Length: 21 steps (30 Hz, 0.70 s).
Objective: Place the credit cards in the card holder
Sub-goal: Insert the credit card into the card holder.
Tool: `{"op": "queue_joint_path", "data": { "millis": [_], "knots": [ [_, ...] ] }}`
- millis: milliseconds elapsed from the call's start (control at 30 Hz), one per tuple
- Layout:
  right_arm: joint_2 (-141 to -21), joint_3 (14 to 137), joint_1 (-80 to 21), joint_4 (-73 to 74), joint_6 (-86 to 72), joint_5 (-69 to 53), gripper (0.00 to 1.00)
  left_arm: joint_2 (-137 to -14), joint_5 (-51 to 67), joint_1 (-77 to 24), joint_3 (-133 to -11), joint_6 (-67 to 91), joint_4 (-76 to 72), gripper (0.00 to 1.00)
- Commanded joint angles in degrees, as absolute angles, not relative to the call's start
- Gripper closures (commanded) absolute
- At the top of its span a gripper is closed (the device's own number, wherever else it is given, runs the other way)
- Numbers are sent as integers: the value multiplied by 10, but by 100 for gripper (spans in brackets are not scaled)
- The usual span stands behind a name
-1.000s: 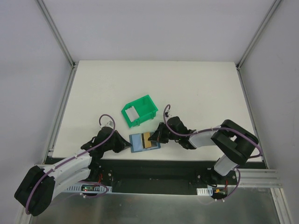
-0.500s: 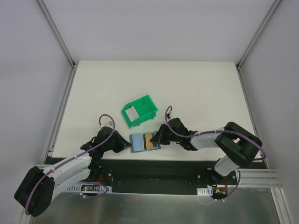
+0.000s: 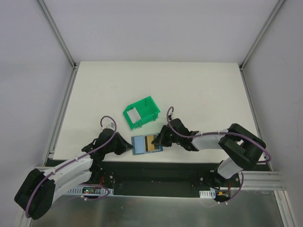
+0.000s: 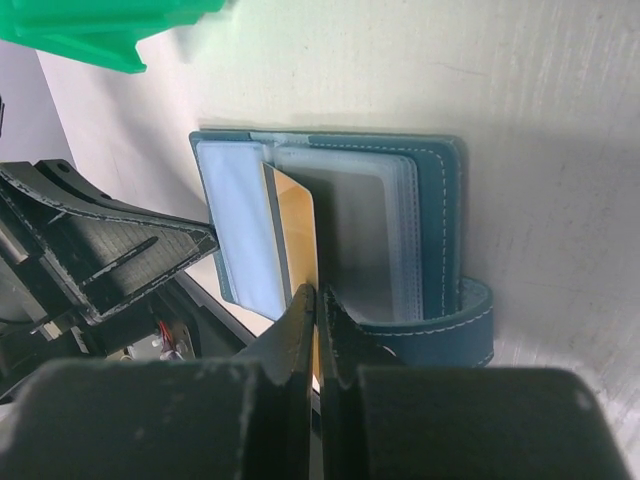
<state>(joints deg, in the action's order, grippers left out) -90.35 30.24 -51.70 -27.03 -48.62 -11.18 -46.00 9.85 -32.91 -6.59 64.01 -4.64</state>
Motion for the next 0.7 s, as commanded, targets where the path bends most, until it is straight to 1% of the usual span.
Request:
{"op": "queue_joint_path", "data": {
  "millis": [0, 233, 533, 667],
  "knots": [
    [-871, 306, -521, -200, -469, -70, 99, -454, 98, -326, -58, 640, -44, 100],
    [-930, 337, -523, -210, -468, -123, 99, -457, 99, -326, -61, 637, -44, 100],
    [-954, 380, -539, -220, -458, -130, 98, -447, 99, -326, -59, 638, -43, 100],
    [-966, 402, -554, -210, -446, -134, 96, -451, 101, -326, -62, 636, -43, 100]
  ]
}}
